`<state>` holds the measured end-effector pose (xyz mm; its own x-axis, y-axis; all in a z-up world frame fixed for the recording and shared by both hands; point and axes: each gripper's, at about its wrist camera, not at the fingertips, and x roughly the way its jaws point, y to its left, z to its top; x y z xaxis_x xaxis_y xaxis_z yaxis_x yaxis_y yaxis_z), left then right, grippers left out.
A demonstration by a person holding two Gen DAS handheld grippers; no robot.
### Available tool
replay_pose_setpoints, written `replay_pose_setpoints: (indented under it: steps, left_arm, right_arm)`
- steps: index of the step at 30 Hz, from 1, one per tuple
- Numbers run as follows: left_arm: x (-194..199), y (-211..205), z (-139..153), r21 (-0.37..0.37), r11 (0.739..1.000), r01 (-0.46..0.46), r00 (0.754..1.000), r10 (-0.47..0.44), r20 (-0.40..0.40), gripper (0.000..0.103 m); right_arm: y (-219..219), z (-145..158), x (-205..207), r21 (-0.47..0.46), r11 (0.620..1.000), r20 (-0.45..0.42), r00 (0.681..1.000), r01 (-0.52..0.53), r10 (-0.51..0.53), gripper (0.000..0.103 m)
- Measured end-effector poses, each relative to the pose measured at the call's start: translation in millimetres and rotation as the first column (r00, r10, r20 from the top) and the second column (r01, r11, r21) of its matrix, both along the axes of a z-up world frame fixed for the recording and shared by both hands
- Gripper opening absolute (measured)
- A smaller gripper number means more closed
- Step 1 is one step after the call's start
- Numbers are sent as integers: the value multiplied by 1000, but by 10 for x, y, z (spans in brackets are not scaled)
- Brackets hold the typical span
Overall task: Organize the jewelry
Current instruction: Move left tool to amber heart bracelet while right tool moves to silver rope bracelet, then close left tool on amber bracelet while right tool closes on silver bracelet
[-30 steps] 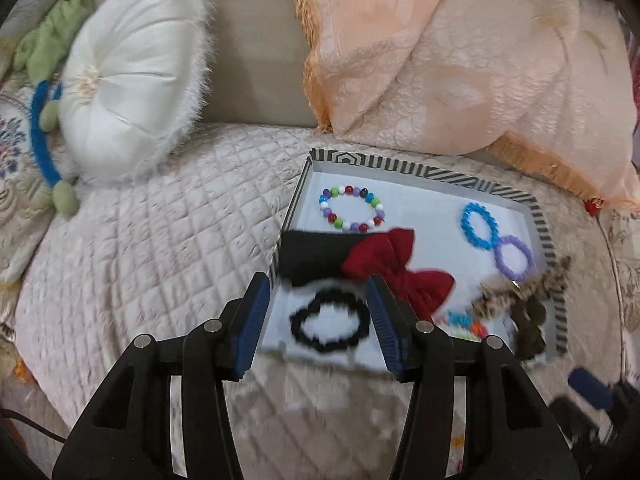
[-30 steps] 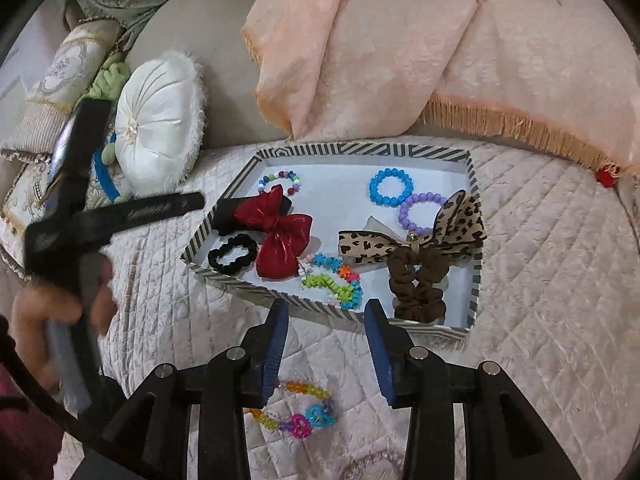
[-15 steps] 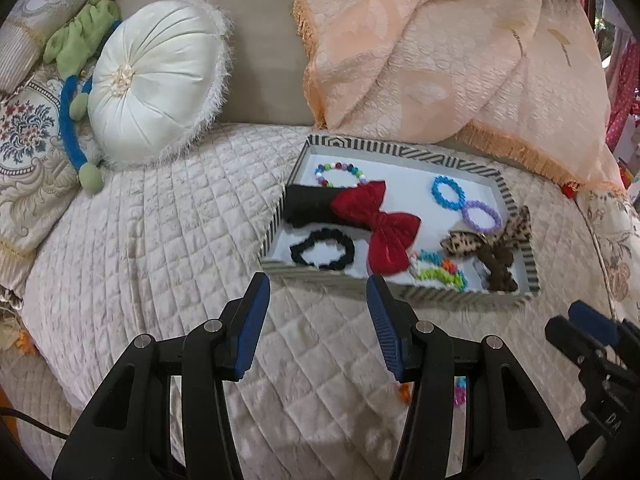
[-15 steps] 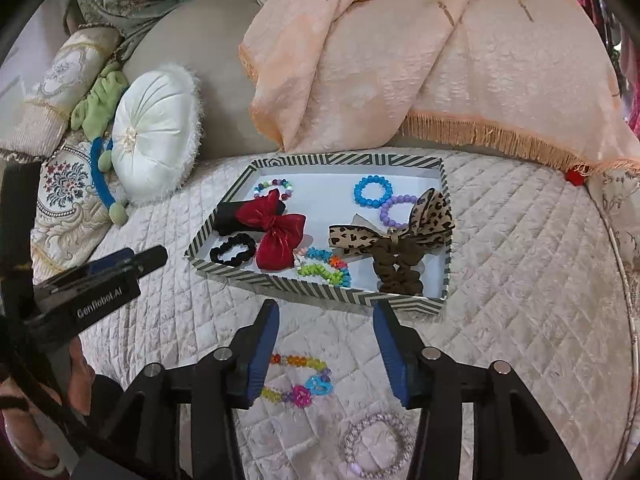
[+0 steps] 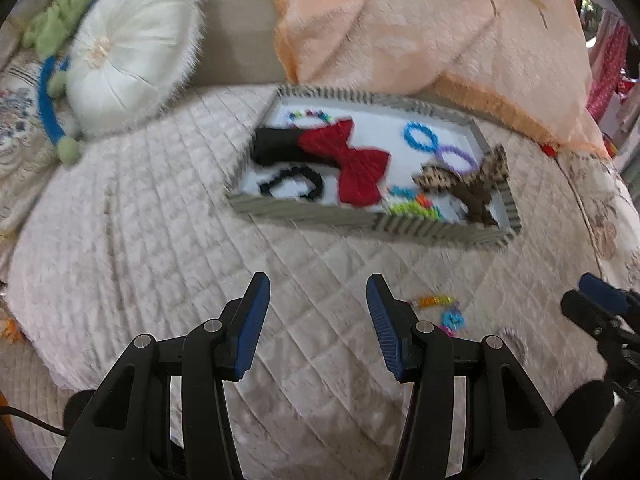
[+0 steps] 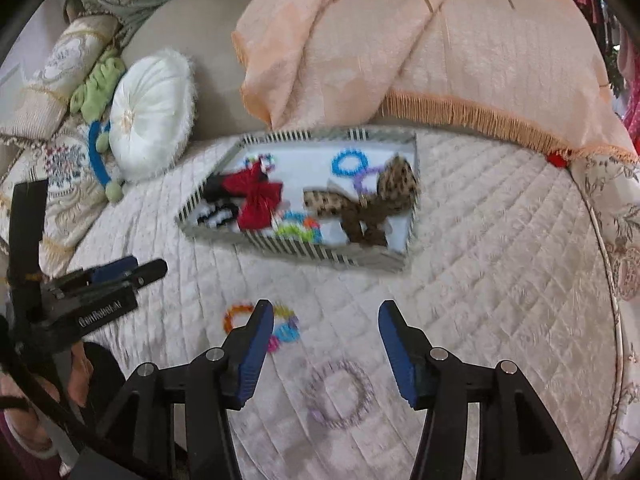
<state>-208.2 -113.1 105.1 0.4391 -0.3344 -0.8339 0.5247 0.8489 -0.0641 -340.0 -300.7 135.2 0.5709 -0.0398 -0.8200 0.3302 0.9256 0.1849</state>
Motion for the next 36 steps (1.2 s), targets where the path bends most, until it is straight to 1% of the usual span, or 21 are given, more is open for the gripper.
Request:
replay_pose_setpoints:
  steps: [2,3,5,6,9,12,15,16,17,19,20,22,23,24,25,26,27,28,30,32,36]
  left_arm:
    - [0,-18,-96,-1,1000,26,999,-26,-47,50]
    - [-5,-29,-132,1,999,36,998,-36,-57,50]
    - [-27,-67,-234,17,998,65,995,-63,-77,50]
    - [-33,-91,-286,24,997,77,993,-75,-90,50]
    - [-14,-148,-418,11,995,98,986,-95,-138,50]
    - [29,-215,-527,21,994,104,981,-99,-169,50]
    - [67,-290,-595,32,993,113,978,-105,-179,50]
    - [75,-313,-615,40,993,115,978,-106,-178,51]
    - [84,-352,-646,53,992,118,979,-107,-176,51]
    - [101,-406,-695,74,990,123,979,-109,-174,51]
    - [99,-433,-719,84,988,127,979,-111,-170,51]
    - [63,-477,-748,103,986,133,984,-119,-135,50]
    - [47,-491,-753,107,985,137,985,-124,-122,49]
    - [34,-505,-756,103,984,145,985,-134,-112,43]
    - [35,-508,-755,93,984,153,984,-143,-109,25]
    - [36,-511,-743,93,983,156,984,-146,-104,15]
    - [46,-509,-732,94,983,158,983,-148,-104,13]
    - [60,-502,-716,87,983,165,982,-155,-111,8]
    - [94,-457,-664,53,985,165,978,-156,-138,8]
    - [115,-408,-569,22,986,164,976,-159,-146,8]
    - [95,-333,-309,0,986,165,982,-164,-96,8]
  right_arm:
    - [-39,-145,-90,31,999,-16,1000,-9,10,52]
    - [-52,-197,-123,43,999,-18,1000,-15,15,52]
    - [-71,-378,-185,66,998,-59,998,-19,23,52]
    - [-75,-450,-197,68,998,-81,996,-17,22,52]
    - [-77,-635,-212,66,998,-130,991,-19,28,52]
    - [-107,-727,-203,66,998,-138,990,-11,20,50]
    - [-130,-786,-185,58,998,-129,991,-11,19,42]
    - [-132,-795,-173,41,999,-128,992,-18,23,37]
    - [-130,-801,-160,21,999,-126,992,-29,31,36]
    - [-132,-807,-144,1,999,-120,992,-45,45,27]
    - [-136,-810,-134,-5,999,-116,992,-51,50,24]
    - [-150,-819,-127,-8,998,-106,993,-61,60,18]
    - [-155,-818,-126,-6,998,-101,993,-63,62,16]
    - [-156,-822,-105,-2,998,-98,993,-64,63,13]
    - [-171,-809,-109,6,998,-91,994,-61,62,11]
    - [-176,-797,-117,11,998,-86,994,-60,61,9]
    - [-184,-777,-124,18,998,-80,995,-60,61,9]
    - [-186,-761,-135,21,998,-75,995,-60,62,9]
    - [-176,-702,-153,19,998,-63,996,-64,65,9]
    - [-153,-630,-172,12,997,-48,996,-71,71,8]
    - [-111,-482,-175,8,997,-15,997,-80,80,8]
